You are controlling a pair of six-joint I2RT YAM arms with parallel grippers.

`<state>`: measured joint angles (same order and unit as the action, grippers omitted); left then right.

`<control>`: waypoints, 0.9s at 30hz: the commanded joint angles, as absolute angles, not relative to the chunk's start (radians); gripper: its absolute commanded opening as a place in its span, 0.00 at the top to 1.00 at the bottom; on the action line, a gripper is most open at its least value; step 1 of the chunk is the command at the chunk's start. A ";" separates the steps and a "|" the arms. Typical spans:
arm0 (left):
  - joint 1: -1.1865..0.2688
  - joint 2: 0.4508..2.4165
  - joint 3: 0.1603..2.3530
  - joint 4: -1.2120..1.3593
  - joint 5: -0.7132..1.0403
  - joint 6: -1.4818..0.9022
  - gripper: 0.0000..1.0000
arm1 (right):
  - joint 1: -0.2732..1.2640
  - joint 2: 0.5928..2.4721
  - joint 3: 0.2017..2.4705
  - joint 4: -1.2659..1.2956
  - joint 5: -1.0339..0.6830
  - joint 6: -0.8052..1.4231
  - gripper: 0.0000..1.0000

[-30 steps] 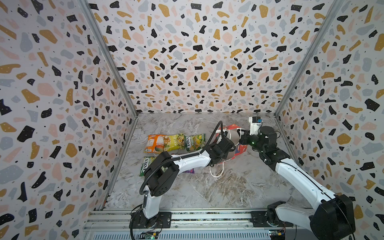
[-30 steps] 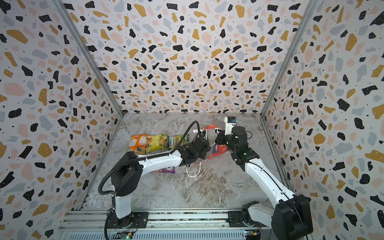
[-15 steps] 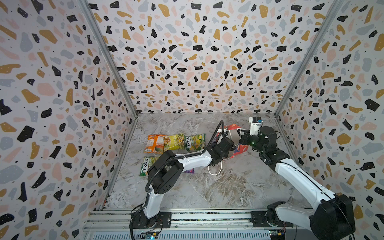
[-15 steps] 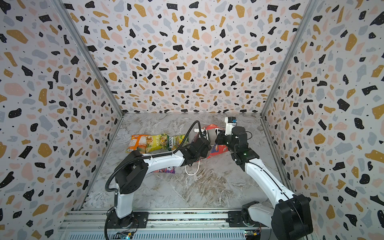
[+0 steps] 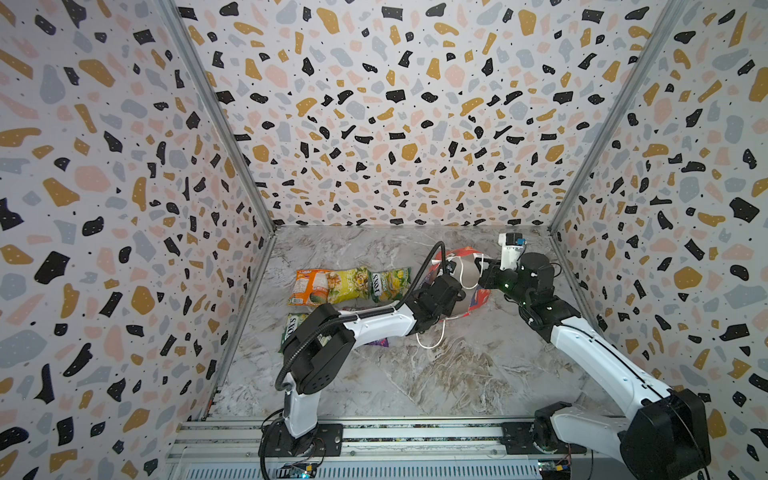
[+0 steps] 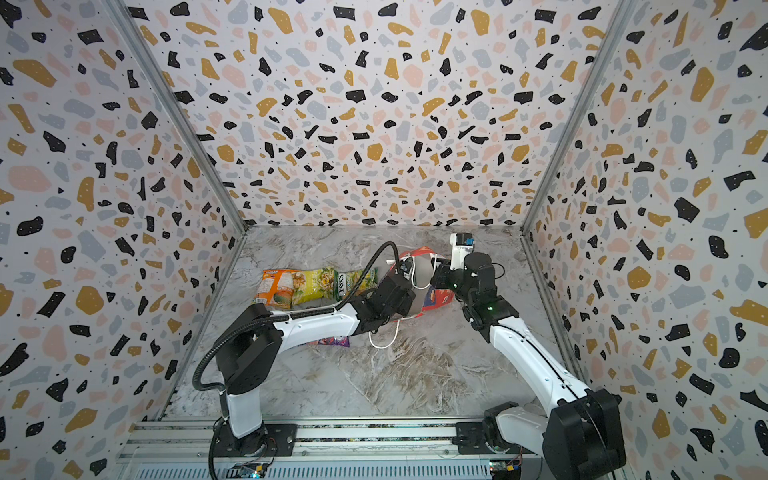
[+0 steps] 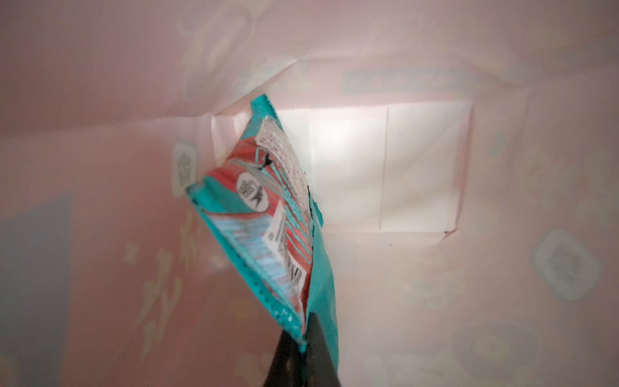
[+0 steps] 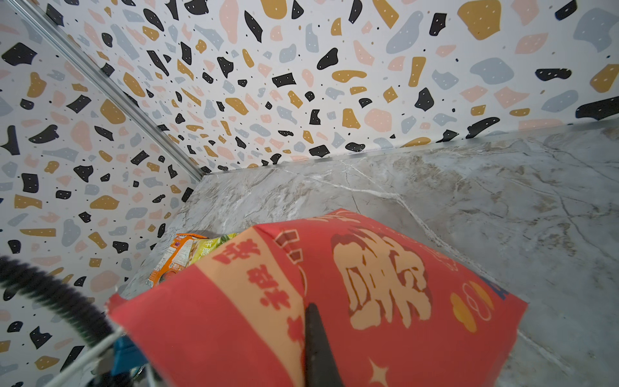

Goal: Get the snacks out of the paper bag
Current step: 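Pull the teal packet up out of the bag with the left gripper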

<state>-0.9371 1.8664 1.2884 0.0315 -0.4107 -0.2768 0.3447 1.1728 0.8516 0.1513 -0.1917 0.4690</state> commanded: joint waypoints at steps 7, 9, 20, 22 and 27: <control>-0.975 1.661 1.229 0.056 -0.357 -0.184 1.00 | 0.324 1.188 0.899 0.173 -0.207 0.493 1.00; -0.983 1.638 1.235 0.034 -0.346 -0.167 1.00 | 0.324 1.206 0.915 0.175 -0.216 0.496 1.00; -0.987 1.534 1.299 -0.018 -0.267 -0.071 1.00 | 0.316 1.239 0.986 0.133 -0.212 0.515 1.00; -0.986 1.508 1.310 -0.024 -0.267 -0.072 1.00 | 0.301 1.249 1.009 0.115 -0.216 0.519 1.00; -0.987 1.396 1.295 -0.004 -0.291 -0.074 1.00 | 0.279 1.279 1.049 0.094 -0.214 0.513 1.00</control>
<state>-0.9855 1.4830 1.2575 -0.0776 -0.2848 -0.0956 0.2905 1.2736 1.0054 0.1108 -0.2161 0.5083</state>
